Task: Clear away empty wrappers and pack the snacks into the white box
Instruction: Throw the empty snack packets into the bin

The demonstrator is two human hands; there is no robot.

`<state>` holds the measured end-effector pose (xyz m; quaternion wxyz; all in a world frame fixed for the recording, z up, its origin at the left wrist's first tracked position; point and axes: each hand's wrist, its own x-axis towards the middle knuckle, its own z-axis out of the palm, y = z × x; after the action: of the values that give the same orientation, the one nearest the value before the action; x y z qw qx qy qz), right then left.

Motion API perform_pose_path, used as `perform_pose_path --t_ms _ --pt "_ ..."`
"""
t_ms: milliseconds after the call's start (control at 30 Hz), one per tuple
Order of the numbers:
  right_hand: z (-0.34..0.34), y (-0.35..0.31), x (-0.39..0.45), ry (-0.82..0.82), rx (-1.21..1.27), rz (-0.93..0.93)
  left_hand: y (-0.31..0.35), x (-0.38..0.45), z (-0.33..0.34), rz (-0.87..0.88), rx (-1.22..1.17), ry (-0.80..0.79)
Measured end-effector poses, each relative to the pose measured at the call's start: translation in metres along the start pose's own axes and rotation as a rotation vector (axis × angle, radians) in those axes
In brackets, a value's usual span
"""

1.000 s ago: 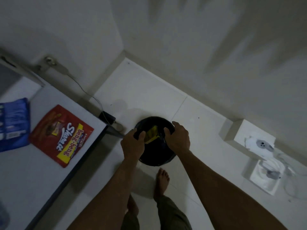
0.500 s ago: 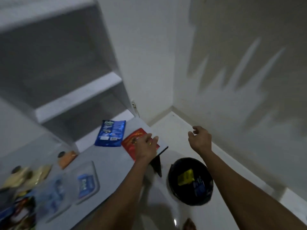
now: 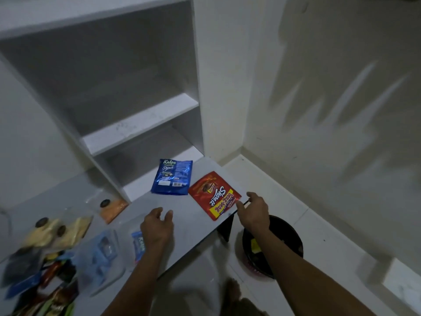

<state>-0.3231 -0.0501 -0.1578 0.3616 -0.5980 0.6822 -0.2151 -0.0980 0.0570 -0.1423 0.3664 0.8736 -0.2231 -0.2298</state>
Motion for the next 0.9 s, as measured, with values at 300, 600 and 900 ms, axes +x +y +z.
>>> perform_pose_path --t_ms 300,600,900 --pt "0.058 0.005 0.064 0.015 -0.097 0.139 0.003 0.093 0.029 -0.052 0.047 0.061" --pt "0.098 0.014 0.107 0.01 -0.367 0.113 -0.013 0.183 0.07 -0.113 0.255 0.098" --pt "0.123 0.011 0.118 0.087 -0.348 0.2 -0.029 0.213 0.095 -0.13 0.24 0.046"
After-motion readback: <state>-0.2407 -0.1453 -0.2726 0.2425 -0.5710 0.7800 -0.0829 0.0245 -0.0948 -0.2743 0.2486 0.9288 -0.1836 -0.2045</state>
